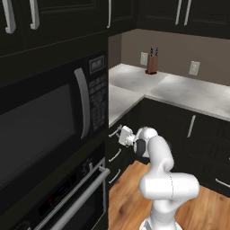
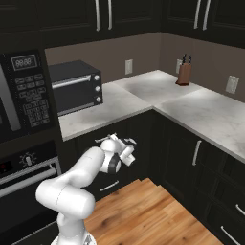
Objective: Take the tongs from the drawer on the right and place them on the dining counter next to the tray containing the kebab skewer.
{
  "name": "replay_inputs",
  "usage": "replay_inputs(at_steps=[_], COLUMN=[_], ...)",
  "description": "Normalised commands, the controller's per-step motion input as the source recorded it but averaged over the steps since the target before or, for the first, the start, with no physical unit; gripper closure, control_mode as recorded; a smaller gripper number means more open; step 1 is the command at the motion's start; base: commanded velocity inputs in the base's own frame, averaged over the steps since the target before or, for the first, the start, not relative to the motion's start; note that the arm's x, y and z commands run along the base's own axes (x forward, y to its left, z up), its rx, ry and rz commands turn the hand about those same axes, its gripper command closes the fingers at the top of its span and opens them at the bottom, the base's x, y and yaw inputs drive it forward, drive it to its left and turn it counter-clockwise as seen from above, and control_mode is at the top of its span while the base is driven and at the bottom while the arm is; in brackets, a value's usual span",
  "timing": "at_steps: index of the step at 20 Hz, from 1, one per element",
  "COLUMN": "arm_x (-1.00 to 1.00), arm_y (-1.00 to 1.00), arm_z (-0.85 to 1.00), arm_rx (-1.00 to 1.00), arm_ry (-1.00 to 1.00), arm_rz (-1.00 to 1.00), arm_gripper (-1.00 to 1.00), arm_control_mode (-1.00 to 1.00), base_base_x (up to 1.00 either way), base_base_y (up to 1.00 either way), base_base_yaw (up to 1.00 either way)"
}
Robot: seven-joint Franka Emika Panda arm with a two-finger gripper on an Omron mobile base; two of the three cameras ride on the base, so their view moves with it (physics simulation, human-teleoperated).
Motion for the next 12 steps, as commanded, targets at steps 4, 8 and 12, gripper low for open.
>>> replay_inputs(at_steps=[4,8,12], arm_x=[0.45,0.27,0.24], arm_y=[0.09,0.12,0.47], arm_z=[0.24,0.44,0.33], arm_rx=[0.00,0.00,-0.06], arm_ry=[0.16,0.37,0.23], arm_rz=[-0.05,-0.07,-0.11], arm_gripper=[1.00,1.00,1.00], arm_control_mode=[-1.00,-1.00,-1.00], base_base_x=[0.00,0.00,0.00], base_base_y=[0.00,0.00,0.00], base_base_yaw=[0.00,0.00,0.00])
